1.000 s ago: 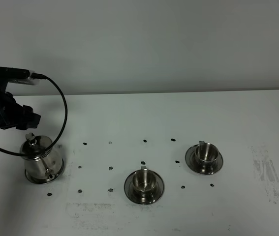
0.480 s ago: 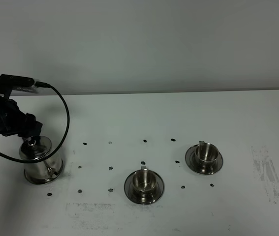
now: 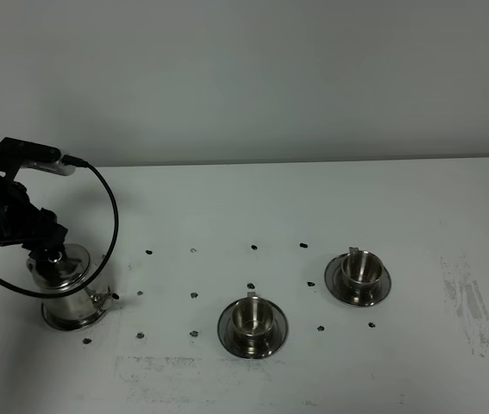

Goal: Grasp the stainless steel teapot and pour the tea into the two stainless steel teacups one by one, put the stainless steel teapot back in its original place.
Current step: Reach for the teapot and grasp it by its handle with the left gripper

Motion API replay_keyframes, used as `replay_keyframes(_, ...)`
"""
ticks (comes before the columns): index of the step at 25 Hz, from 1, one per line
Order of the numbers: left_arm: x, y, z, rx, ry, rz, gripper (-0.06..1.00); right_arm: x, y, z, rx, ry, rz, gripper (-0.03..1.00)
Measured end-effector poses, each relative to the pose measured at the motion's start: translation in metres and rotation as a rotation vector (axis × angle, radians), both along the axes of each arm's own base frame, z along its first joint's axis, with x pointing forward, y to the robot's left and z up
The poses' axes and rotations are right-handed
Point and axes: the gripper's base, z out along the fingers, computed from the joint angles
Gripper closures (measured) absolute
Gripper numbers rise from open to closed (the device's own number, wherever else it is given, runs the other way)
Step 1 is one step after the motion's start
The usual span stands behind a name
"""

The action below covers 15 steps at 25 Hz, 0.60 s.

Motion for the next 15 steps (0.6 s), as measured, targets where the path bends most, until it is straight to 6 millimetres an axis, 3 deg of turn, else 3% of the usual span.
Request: replay_keyframes(15, -0.018, 0.012, 0.005, 0.092, 0.149, -0.136, 0.40, 0.000, 0.000, 0.000, 0.001, 0.000, 0.000, 0.63)
